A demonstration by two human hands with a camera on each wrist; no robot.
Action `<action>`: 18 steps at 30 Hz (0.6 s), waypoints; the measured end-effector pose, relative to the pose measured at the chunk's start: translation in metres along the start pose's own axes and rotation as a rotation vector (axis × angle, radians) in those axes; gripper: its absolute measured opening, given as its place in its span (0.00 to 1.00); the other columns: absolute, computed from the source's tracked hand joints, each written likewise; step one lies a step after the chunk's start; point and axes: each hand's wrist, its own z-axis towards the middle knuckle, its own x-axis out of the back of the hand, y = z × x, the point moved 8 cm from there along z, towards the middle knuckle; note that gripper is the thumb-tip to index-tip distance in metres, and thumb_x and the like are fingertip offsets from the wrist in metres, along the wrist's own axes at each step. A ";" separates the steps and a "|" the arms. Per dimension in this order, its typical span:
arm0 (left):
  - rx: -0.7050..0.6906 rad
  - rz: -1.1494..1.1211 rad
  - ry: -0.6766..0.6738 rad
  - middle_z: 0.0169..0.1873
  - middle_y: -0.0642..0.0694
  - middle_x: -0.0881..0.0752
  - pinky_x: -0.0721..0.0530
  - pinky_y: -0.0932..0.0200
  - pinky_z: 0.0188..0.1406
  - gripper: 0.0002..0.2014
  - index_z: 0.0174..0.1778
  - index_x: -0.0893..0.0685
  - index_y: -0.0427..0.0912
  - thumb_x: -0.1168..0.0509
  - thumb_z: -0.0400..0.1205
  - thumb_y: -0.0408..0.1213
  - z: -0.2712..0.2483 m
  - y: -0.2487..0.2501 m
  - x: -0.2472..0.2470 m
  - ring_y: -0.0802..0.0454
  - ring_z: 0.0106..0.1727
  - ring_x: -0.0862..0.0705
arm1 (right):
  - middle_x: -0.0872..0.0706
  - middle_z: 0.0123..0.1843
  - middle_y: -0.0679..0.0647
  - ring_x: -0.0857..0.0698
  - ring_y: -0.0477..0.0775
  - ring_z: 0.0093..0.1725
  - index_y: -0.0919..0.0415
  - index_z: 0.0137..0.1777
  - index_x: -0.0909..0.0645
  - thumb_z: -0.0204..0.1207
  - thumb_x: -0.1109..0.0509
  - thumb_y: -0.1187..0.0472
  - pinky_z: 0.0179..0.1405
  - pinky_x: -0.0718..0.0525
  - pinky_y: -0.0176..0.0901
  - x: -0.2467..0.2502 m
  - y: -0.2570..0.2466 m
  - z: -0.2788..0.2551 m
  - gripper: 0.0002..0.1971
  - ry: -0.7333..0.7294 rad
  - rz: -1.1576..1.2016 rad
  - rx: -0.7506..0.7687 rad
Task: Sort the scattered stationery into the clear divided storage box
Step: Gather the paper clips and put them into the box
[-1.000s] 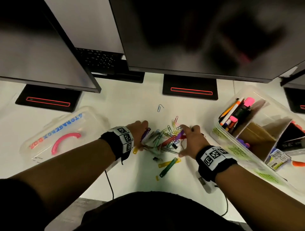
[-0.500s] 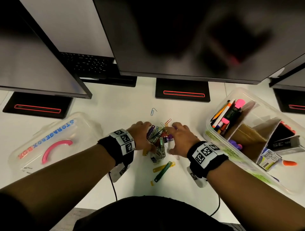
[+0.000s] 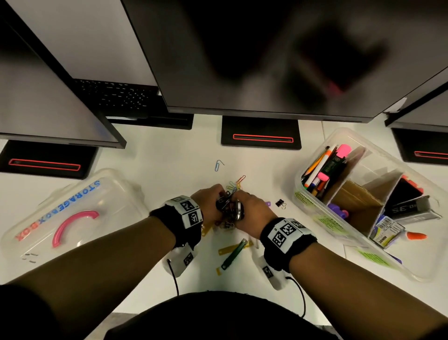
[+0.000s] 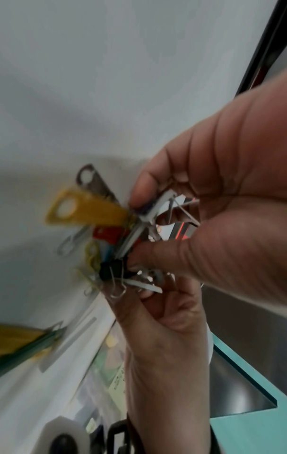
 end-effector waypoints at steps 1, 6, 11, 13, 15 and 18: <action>-0.005 0.000 -0.005 0.54 0.42 0.15 0.21 0.55 0.48 0.21 0.62 0.28 0.44 0.31 0.75 0.41 -0.002 0.001 0.000 0.44 0.51 0.17 | 0.18 0.56 0.60 0.17 0.60 0.55 0.60 0.66 0.27 0.70 0.28 0.64 0.48 0.22 0.40 0.001 0.000 -0.001 0.23 -0.002 0.014 -0.009; -0.045 -0.012 0.028 0.58 0.42 0.15 0.22 0.56 0.50 0.22 0.67 0.31 0.46 0.35 0.78 0.41 -0.006 0.013 0.007 0.43 0.54 0.17 | 0.16 0.57 0.60 0.16 0.60 0.56 0.59 0.70 0.32 0.71 0.31 0.66 0.44 0.24 0.38 0.005 -0.002 -0.002 0.27 0.004 0.061 -0.064; -0.105 -0.048 0.069 0.51 0.43 0.13 0.20 0.57 0.49 0.20 0.66 0.30 0.49 0.35 0.78 0.36 -0.013 0.027 0.026 0.48 0.46 0.18 | 0.14 0.57 0.59 0.15 0.59 0.56 0.60 0.67 0.27 0.73 0.33 0.68 0.42 0.26 0.36 0.026 -0.013 -0.007 0.21 0.099 0.073 -0.036; -0.132 -0.057 0.104 0.44 0.45 0.14 0.20 0.58 0.48 0.20 0.66 0.29 0.50 0.35 0.79 0.34 -0.016 0.035 0.038 0.47 0.44 0.17 | 0.14 0.58 0.58 0.16 0.58 0.55 0.60 0.65 0.25 0.73 0.33 0.68 0.42 0.28 0.34 0.039 -0.015 -0.012 0.20 0.141 0.092 -0.036; -0.155 -0.076 0.144 0.38 0.47 0.16 0.22 0.59 0.45 0.20 0.66 0.30 0.49 0.36 0.79 0.32 -0.021 0.044 0.049 0.47 0.42 0.17 | 0.14 0.58 0.57 0.16 0.57 0.55 0.58 0.64 0.24 0.73 0.33 0.68 0.42 0.28 0.34 0.054 -0.017 -0.017 0.19 0.191 0.115 -0.028; -0.184 -0.051 0.203 0.36 0.48 0.17 0.23 0.59 0.45 0.22 0.70 0.31 0.47 0.37 0.80 0.32 -0.025 0.060 0.061 0.48 0.40 0.18 | 0.15 0.62 0.56 0.17 0.57 0.59 0.57 0.66 0.24 0.75 0.33 0.67 0.48 0.27 0.33 0.073 -0.017 -0.026 0.19 0.249 0.118 -0.021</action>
